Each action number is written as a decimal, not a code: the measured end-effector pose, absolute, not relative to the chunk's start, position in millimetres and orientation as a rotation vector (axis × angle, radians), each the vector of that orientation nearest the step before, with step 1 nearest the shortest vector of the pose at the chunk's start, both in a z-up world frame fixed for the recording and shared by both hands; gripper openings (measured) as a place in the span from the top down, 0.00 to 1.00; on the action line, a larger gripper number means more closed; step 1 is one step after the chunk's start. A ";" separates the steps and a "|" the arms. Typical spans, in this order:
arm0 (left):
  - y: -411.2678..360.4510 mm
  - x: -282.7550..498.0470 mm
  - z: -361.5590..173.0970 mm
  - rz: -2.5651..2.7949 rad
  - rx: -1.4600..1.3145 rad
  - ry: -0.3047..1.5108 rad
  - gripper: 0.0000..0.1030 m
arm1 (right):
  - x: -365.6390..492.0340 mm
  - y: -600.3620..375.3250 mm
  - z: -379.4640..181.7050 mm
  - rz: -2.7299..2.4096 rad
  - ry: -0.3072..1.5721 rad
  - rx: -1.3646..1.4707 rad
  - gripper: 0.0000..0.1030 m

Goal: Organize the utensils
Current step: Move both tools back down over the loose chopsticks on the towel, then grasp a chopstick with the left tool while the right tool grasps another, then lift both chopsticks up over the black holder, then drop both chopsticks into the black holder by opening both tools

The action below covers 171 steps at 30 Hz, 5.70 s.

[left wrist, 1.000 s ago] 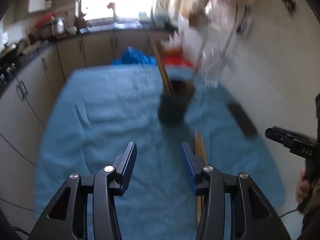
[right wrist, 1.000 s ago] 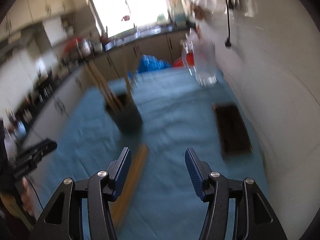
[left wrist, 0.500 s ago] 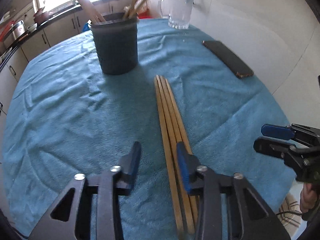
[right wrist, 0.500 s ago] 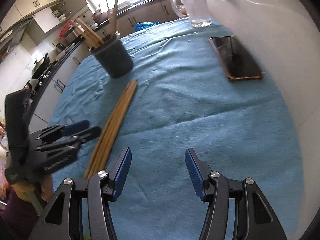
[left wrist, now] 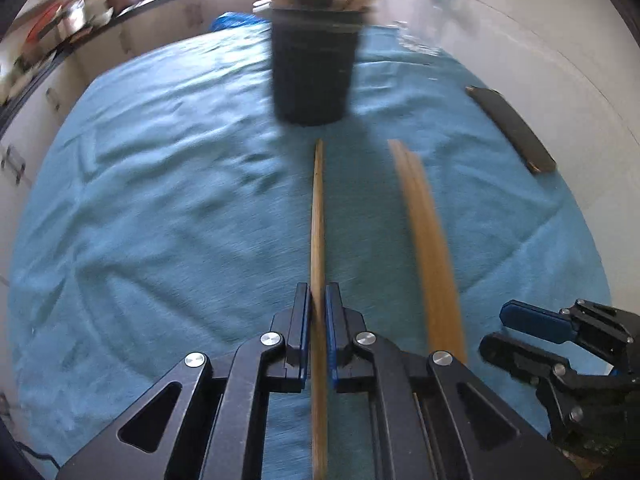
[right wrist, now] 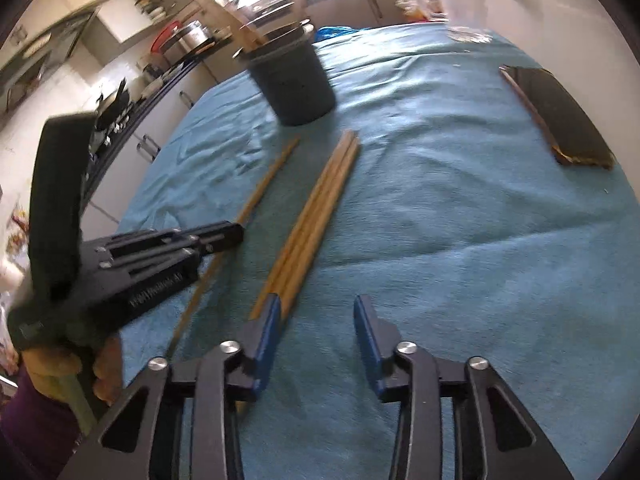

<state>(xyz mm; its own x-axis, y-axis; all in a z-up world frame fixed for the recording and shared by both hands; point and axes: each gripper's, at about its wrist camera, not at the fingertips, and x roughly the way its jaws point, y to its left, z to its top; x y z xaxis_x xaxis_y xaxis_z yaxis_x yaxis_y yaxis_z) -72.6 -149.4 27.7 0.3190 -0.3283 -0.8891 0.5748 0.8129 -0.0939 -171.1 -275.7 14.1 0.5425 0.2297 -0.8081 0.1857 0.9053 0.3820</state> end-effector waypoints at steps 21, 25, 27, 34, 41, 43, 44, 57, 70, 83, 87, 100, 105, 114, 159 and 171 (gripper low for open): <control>-118.0 -54.8 25.6 -0.654 0.084 1.166 0.92 | -109.4 -258.3 12.3 -0.176 1.093 0.302 0.83; -105.1 -48.4 22.3 -0.697 -0.004 1.212 0.92 | -93.1 -263.3 12.6 -0.218 1.107 0.277 0.83; -104.0 -46.0 21.7 -0.718 -0.014 1.225 0.92 | -83.1 -263.3 13.1 -0.234 1.115 0.251 0.83; -100.6 -38.3 19.0 -0.760 -0.042 1.255 0.92 | -76.1 -238.2 11.8 -0.212 1.166 0.178 0.81; -99.8 -34.1 18.7 -0.747 -0.072 1.287 0.92 | -126.5 -283.5 17.3 -0.285 1.168 0.330 0.62; -100.3 -35.3 19.0 -0.741 -0.072 1.275 0.92 | -138.9 -294.0 19.6 -0.220 1.145 0.449 0.61; -100.4 -36.4 19.1 -0.736 -0.076 1.268 0.92 | -143.2 -298.7 20.5 -0.202 1.130 0.491 0.61; -133.5 -11.8 25.0 -0.531 -0.015 1.253 0.92 | -74.2 -287.0 34.3 0.026 1.077 0.358 0.61; -177.1 38.6 26.4 -0.470 0.081 1.254 0.92 | -35.3 -284.8 11.6 0.017 1.073 0.381 0.62; -112.7 11.2 45.8 -0.532 0.036 1.177 0.94 | -18.2 -256.0 13.4 -0.156 1.087 0.205 0.94; -81.7 -10.7 73.5 -0.546 -0.001 1.107 0.94 | -33.6 -256.5 34.9 -0.124 1.039 0.246 0.94; -61.0 -87.0 163.1 -0.573 -0.016 0.835 0.94 | -114.0 -243.1 132.3 -0.055 0.773 0.289 0.94; -60.4 -113.3 181.4 -0.567 0.008 0.764 0.94 | -147.3 -237.7 155.7 -0.050 0.692 0.276 0.94; -70.1 -126.2 207.8 -0.600 0.032 0.698 0.94 | -169.2 -242.0 183.3 -0.042 0.604 0.276 0.94; -189.3 28.3 244.3 -0.559 0.085 0.651 0.66 | 0.5 -325.0 210.1 -0.137 0.538 0.361 0.71; -115.2 -32.1 247.3 -0.516 0.006 0.639 0.56 | -65.2 -317.0 236.8 -0.130 0.506 0.349 0.55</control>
